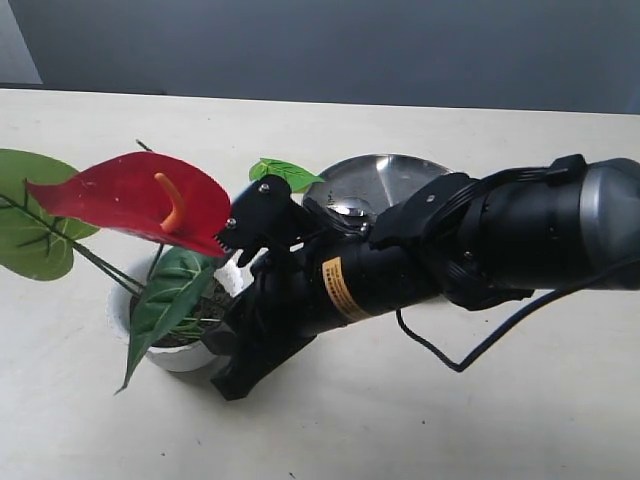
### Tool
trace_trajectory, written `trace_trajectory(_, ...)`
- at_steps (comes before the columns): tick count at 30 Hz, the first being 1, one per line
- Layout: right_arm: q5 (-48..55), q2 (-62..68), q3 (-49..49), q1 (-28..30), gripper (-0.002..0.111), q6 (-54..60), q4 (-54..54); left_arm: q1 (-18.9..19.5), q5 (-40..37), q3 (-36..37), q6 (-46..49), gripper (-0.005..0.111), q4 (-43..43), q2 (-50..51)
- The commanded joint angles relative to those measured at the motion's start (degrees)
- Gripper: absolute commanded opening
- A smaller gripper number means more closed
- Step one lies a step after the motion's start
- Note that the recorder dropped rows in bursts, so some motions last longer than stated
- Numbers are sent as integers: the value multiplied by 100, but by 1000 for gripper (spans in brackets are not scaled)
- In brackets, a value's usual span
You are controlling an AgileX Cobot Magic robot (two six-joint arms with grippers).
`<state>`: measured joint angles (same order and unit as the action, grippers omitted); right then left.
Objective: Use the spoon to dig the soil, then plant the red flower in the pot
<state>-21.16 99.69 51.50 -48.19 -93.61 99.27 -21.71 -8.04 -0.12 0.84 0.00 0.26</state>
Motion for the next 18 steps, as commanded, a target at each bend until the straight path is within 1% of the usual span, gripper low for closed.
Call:
trace_trajectory(1, 125, -11, -34, 20, 41, -5, 68, -21, 74, 12, -21, 1, 0, -26)
trace_trajectory(3, 125, -11, -34, 20, 51, -5, 68, -21, 74, 12, -21, 1, 0, -26)
trace_trajectory(4, 125, -11, -34, 20, 54, -5, 68, -21, 74, 12, -21, 1, 0, -26)
trace_trajectory(15, -304, -339, -47, 20, 54, -89, 68, -21, 74, 12, -21, 1, 0, -26)
trace_trajectory(18, -304, -339, -224, 20, 54, -89, 68, -21, 74, 12, -21, 1, 0, -26)
